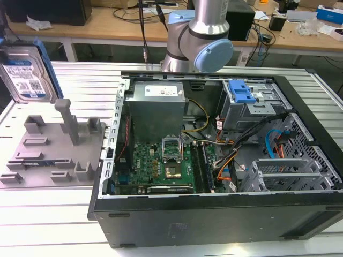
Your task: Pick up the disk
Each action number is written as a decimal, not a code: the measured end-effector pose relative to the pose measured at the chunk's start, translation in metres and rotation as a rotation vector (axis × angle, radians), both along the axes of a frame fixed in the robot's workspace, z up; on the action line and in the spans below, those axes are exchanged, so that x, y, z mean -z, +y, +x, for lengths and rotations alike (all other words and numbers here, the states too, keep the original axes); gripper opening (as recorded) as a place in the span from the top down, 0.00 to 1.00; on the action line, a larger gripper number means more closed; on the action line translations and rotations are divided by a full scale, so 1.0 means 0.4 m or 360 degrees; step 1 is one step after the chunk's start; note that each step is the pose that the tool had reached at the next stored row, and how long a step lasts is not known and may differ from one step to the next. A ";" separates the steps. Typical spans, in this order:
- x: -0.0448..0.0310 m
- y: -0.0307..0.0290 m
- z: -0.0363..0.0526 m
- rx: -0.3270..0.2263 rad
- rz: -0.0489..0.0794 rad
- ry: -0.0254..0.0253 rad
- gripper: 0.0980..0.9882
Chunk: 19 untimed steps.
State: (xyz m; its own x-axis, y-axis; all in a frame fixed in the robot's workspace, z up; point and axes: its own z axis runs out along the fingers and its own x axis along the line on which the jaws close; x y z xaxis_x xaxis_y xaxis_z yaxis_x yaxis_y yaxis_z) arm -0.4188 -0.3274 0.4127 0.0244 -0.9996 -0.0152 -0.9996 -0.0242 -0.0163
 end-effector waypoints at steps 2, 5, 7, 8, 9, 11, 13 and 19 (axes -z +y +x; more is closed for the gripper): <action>-0.034 -0.002 0.000 0.0000 0.0001 0.00000 0.70; -0.077 -0.006 0.000 0.0000 0.0002 -0.00002 0.70; -0.100 -0.007 0.000 0.0000 0.0004 -0.00002 0.70; -0.122 -0.009 0.000 0.0000 0.0004 -0.00001 0.70; -0.139 -0.011 0.000 0.0000 0.0005 -0.00001 0.70; -0.166 -0.014 0.000 0.0000 0.0006 -0.00001 0.70; -0.188 -0.016 0.000 0.0000 0.0008 0.00001 0.70; -0.199 -0.019 0.000 0.0000 0.0014 -0.00002 0.70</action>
State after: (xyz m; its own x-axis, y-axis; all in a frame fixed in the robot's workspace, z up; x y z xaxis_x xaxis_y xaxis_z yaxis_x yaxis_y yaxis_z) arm -0.4188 -0.3352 0.4922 0.0243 -0.9994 -0.0240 -0.9996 -0.0239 -0.0166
